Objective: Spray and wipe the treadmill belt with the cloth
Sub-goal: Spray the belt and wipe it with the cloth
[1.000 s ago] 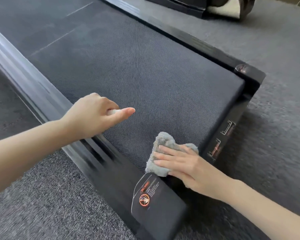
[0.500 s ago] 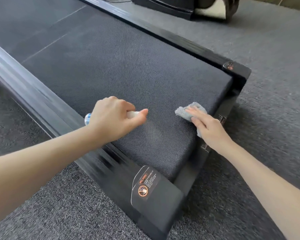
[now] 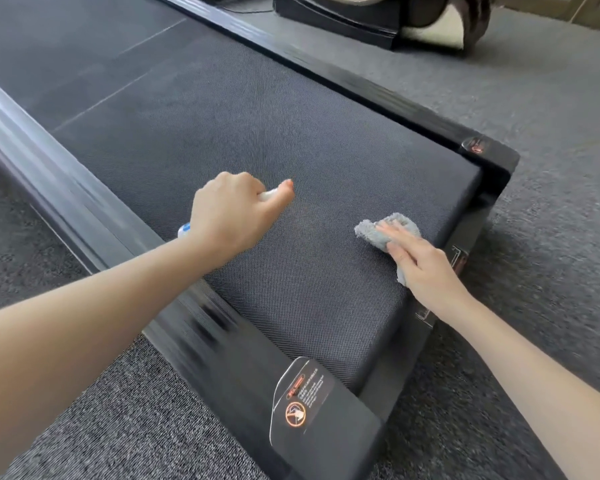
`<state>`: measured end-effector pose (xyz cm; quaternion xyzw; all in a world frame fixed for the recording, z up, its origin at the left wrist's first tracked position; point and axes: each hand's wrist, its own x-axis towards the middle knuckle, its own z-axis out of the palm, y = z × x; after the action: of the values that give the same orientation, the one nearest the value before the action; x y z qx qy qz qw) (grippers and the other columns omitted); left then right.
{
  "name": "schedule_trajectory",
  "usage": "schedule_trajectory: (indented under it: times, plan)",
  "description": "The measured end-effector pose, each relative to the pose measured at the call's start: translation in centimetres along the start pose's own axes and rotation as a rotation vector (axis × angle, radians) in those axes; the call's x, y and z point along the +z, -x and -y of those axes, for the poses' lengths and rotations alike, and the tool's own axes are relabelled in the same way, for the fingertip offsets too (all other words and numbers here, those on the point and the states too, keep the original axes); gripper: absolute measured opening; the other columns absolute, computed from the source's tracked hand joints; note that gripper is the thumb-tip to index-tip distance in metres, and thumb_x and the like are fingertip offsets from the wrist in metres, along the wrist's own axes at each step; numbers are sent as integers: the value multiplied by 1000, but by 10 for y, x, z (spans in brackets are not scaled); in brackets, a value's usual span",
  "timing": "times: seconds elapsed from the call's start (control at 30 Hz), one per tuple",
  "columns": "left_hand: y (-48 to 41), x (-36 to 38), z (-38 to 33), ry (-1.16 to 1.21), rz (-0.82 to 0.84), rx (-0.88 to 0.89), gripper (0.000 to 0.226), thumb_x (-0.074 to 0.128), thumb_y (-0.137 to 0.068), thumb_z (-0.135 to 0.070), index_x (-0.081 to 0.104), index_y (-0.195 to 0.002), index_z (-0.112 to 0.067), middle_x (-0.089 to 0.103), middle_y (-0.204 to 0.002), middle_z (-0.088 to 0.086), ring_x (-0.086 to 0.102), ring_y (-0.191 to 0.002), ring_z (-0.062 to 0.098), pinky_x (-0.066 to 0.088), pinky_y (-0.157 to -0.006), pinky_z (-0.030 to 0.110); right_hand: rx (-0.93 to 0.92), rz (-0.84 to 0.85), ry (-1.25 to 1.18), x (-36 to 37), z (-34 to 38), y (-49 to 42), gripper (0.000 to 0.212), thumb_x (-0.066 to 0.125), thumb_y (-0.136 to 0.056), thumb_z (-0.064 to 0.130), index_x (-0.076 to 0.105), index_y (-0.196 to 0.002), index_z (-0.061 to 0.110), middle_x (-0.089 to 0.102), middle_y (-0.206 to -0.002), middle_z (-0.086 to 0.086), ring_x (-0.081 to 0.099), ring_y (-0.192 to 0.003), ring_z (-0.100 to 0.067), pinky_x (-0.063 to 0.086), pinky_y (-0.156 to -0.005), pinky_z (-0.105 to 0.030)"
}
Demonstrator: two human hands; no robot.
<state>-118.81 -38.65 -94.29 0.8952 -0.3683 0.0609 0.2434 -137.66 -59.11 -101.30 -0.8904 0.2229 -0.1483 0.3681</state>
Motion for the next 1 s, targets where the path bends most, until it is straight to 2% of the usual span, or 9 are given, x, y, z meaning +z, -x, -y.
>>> schedule_trajectory:
  times: [0.17, 0.2, 0.27, 0.37, 0.47, 0.57, 0.67, 0.8, 1.0]
  plan:
    - [0, -8, 10, 14, 39, -1, 69, 20, -73, -79, 22, -48, -14, 28, -44, -1, 30, -45, 20, 23, -50, 33, 24, -115, -2, -3, 7, -51, 38, 40, -102, 21, 49, -138, 14, 45, -145, -1, 28, -134, 0, 18, -107, -11]
    - [0, -11, 13, 13, 33, 3, 70, 20, -73, -79, 22, -48, -14, 28, -43, -1, 30, -44, 20, 22, -49, 32, 38, -131, 10, -3, 4, -68, 38, 39, -102, 22, 48, -139, 14, 47, -144, -4, 29, -136, -4, 18, -107, -13]
    - [0, -17, 18, 7, 16, 11, 71, 21, -75, -79, 24, -49, -13, 29, -43, -1, 31, -43, 20, 21, -48, 31, 88, -136, 57, -2, -2, -104, 41, 36, -103, 29, 47, -140, 16, 52, -138, -15, 34, -139, -18, 24, -113, -29]
    - [1, -24, 24, 33, 4, -6, 80, 23, -77, -79, 33, -50, -4, 41, -45, 13, 40, -45, 28, 32, -48, 34, 168, -90, 241, 12, -3, -145, 49, 29, -99, 41, 41, -143, 22, 37, -149, -14, 26, -141, -28, 19, -115, -49]
    - [3, -24, 26, 41, 3, -8, 89, 25, -79, -77, 44, -56, 6, 53, -52, 24, 51, -51, 37, 46, -55, 41, 95, 24, 450, 36, 8, -156, 49, 27, -102, 38, 29, -149, 25, 17, -159, -6, 7, -147, -23, 6, -117, -46]
    - [5, -24, 21, 48, 22, 29, 88, 25, -80, -77, 43, -57, 7, 55, -54, 25, 52, -53, 40, 46, -56, 44, -95, 169, 499, 48, 30, -133, 49, 36, -102, 27, 25, -150, 28, 13, -160, 2, 5, -147, -21, 5, -117, -45]
    - [9, -24, 15, 19, 55, 70, 89, 23, -78, -78, 42, -56, 5, 54, -52, 22, 50, -51, 37, 43, -54, 41, -362, 260, 358, 56, 43, -82, 47, 44, -100, 22, 36, -146, 23, 27, -156, 0, 14, -147, -21, 12, -118, -48]
    - [21, -28, 10, -4, 78, 100, 77, 21, -77, -80, 30, -50, -8, 36, -44, 7, 36, -43, 24, 29, -50, 33, -574, 339, 226, 52, 37, -1, 41, 46, -97, 27, 50, -137, 21, 44, -146, 4, 28, -142, -13, 28, -112, -51]
    - [34, -34, 3, -36, 127, 126, 70, 21, -77, -80, 20, -52, -15, 23, -43, -2, 26, -42, 18, 20, -48, 31, -613, 359, 181, 32, 24, 76, 39, 50, -96, 18, 53, -135, 20, 47, -144, 10, 31, -140, -7, 33, -108, -48]
